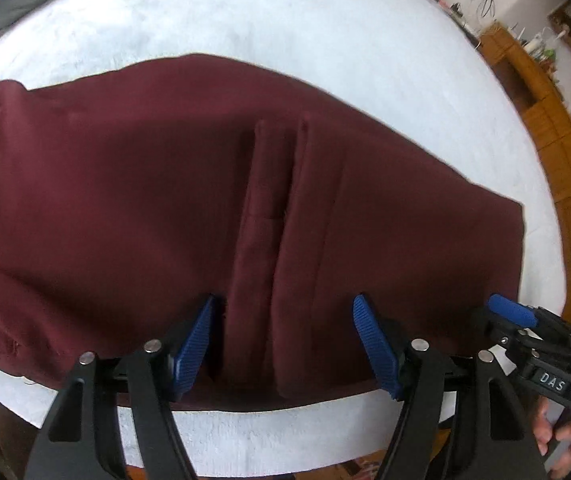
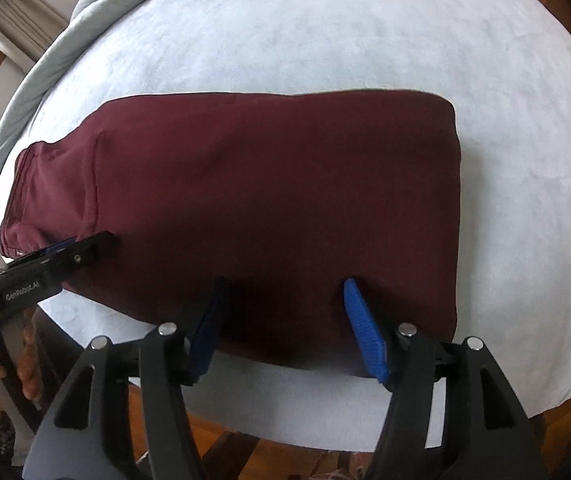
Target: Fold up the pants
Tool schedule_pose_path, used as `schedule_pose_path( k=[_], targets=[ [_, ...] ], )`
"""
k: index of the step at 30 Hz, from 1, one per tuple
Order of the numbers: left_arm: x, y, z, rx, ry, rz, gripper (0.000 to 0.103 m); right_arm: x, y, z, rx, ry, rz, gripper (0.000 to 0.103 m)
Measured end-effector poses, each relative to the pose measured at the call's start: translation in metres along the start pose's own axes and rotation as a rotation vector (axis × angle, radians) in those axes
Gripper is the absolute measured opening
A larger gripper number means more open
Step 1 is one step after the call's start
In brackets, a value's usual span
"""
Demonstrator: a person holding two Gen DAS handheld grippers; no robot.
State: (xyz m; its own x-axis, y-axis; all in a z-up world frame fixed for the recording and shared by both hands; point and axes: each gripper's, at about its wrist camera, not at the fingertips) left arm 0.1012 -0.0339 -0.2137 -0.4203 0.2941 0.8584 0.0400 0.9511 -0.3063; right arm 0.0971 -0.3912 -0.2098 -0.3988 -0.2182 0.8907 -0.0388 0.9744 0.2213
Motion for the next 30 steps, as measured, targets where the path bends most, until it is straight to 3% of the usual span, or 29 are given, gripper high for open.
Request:
schedule_pose_path(
  k=[3, 6, 9, 15, 19, 24, 30],
  targets=[
    [0.027, 0.012, -0.001, 0.031, -0.037, 0.019, 0.071, 0.026, -0.002, -0.008, -0.046, -0.070, -0.098, 0.060],
    [0.066, 0.041, 0.004, 0.079, -0.101, 0.043, 0.081, 0.046, -0.002, -0.010, -0.100, -0.113, -0.183, 0.066],
    [0.092, 0.092, 0.015, 0.176, -0.141, 0.004, 0.081, 0.050, 0.008, -0.005, -0.076, -0.096, -0.213, 0.068],
    [0.131, 0.210, 0.056, 0.466, -0.206, -0.111, 0.080, 0.029, 0.038, 0.001, -0.016, -0.054, -0.220, 0.068],
    [0.135, 0.267, 0.069, 0.645, -0.236, -0.058, 0.080, 0.012, 0.045, 0.003, -0.008, -0.026, -0.198, 0.067],
    [0.121, 0.296, 0.067, 0.752, -0.260, 0.055, 0.079, 0.003, 0.041, 0.005, -0.016, -0.016, -0.188, 0.067],
    [0.101, 0.301, 0.062, 0.826, -0.249, 0.091, 0.080, -0.002, 0.041, 0.003, -0.004, -0.008, -0.175, 0.067]
  ],
)
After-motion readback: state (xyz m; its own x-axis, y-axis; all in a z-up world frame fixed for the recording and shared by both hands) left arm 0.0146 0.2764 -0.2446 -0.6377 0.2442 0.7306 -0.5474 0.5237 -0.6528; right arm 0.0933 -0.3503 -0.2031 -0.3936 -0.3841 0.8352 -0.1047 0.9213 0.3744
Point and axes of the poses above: each gripper's, at about its wrist camera, not at the fingertips, and x roughly against the way its jaws point, y to its left, z to its underside, and after that the axes turned 11 degrees about -y, right-handed
